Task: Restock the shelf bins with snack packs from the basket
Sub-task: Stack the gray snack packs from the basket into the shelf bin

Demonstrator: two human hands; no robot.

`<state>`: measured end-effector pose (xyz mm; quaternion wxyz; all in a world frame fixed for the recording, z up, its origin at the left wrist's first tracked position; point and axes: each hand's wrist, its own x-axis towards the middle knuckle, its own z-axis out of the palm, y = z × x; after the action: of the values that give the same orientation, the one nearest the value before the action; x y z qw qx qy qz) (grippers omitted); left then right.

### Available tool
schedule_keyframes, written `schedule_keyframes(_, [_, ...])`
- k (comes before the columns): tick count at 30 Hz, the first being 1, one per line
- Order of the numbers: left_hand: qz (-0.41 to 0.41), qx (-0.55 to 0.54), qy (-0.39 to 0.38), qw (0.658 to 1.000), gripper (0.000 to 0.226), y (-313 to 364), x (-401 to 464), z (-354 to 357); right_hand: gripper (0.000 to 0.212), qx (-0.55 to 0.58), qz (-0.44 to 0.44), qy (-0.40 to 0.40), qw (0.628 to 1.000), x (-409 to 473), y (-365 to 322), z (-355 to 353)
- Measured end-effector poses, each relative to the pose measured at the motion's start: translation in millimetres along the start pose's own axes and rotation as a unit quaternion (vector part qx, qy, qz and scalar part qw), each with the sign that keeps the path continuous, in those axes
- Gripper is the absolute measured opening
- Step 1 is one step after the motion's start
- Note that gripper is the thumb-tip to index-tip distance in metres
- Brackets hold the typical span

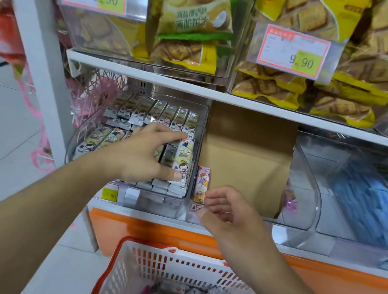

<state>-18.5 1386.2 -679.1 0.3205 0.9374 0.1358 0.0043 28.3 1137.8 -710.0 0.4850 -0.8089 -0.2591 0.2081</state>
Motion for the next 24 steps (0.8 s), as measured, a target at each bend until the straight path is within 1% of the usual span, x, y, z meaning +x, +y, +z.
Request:
schedule_keyframes(7, [-0.022,0.016,-0.042,0.999,0.091,-2.6,6.0,1.0,0.019,-0.013,-0.010,-0.007,1.000,1.7,3.5,-1.9])
schedule_keyframes(15, [-0.015,0.035,-0.033,0.999,0.097,4.4,-5.1,5.2,0.020,-0.021,-0.019,-0.010,1.000,-2.2,-1.2,-3.5])
schedule_keyframes(18, [0.000,0.027,-0.011,1.000,0.097,5.9,-12.6,8.9,0.020,-0.021,-0.021,-0.019,0.999,-6.0,-2.6,-5.1])
schedule_keyframes(20, [0.013,0.001,0.015,1.000,0.094,5.8,-21.7,12.3,0.019,-0.019,-0.027,-0.020,0.999,-9.7,-3.1,-5.6])
schedule_keyframes(24, [0.037,-0.048,0.074,0.995,0.077,4.9,-52.0,20.3,0.015,-0.023,-0.033,-0.024,0.999,-19.2,1.1,-8.9])
